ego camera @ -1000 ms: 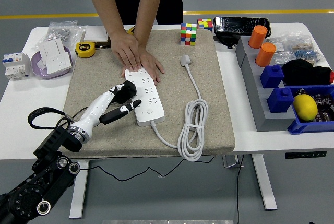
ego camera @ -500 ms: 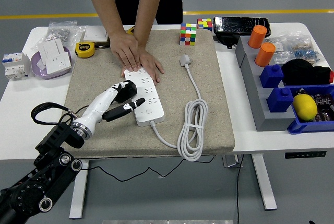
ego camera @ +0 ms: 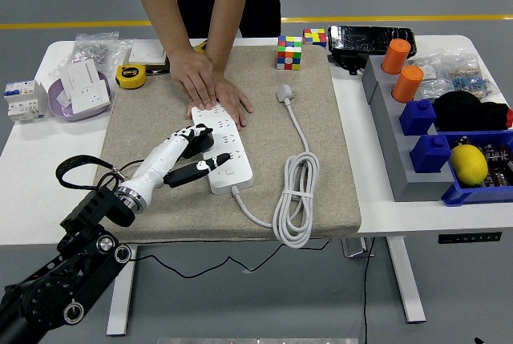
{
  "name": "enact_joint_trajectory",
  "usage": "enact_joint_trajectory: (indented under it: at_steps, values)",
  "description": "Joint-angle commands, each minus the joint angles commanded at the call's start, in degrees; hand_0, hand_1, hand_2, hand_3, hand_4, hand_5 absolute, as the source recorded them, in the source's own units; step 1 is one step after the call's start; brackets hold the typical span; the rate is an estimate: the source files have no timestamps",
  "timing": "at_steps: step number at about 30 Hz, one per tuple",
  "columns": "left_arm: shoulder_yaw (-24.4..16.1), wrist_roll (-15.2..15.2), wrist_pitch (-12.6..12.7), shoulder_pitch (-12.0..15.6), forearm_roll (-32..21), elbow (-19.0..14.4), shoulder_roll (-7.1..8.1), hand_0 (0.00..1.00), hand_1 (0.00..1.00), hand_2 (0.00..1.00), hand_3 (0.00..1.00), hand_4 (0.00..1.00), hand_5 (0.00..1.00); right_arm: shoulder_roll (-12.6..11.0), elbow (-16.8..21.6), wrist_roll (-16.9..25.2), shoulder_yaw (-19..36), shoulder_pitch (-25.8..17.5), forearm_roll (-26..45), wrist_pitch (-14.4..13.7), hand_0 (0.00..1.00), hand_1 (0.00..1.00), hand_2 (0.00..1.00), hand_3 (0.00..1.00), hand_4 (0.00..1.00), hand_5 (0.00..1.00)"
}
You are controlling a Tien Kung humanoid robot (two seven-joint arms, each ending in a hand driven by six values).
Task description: Pick up the plug,place it near the board,insert it into the board,press the button
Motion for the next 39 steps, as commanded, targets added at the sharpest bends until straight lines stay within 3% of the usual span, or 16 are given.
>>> enact_joint_trajectory:
  at_steps: [24, 32, 39]
  values:
    - [4.3, 0.5, -0.4, -2.6, 1.4, 0.6, 0.36, 0.998, 0.998, 0.964, 0.912, 0.998, 0.998, -0.3, 0.0, -0.1, -0.5, 0.1, 0.0, 0.0, 0.830, 0.762, 0.760, 0.794, 0.998, 0.934]
    - [5.0, 0.3, -0.1, -3.0, 2.0, -0.5, 0.38, 0.998, 0.998, 0.956, 0.912, 0.998, 0.998, -0.3, 0.0, -0.2, -0.8, 0.2, 0.2, 0.0, 0.829, 0.763, 0.760, 0.794, 0.998, 0.932]
    - [4.7, -0.8, 0.9, -3.2, 3.9, -4.4, 0.61, 0.998, 0.974, 0.920, 0.893, 0.998, 0.998, -0.2, 0.0, -0.2, -0.8, 0.3, 0.3, 0.0, 0.829, 0.763, 0.760, 0.794, 0.998, 0.932]
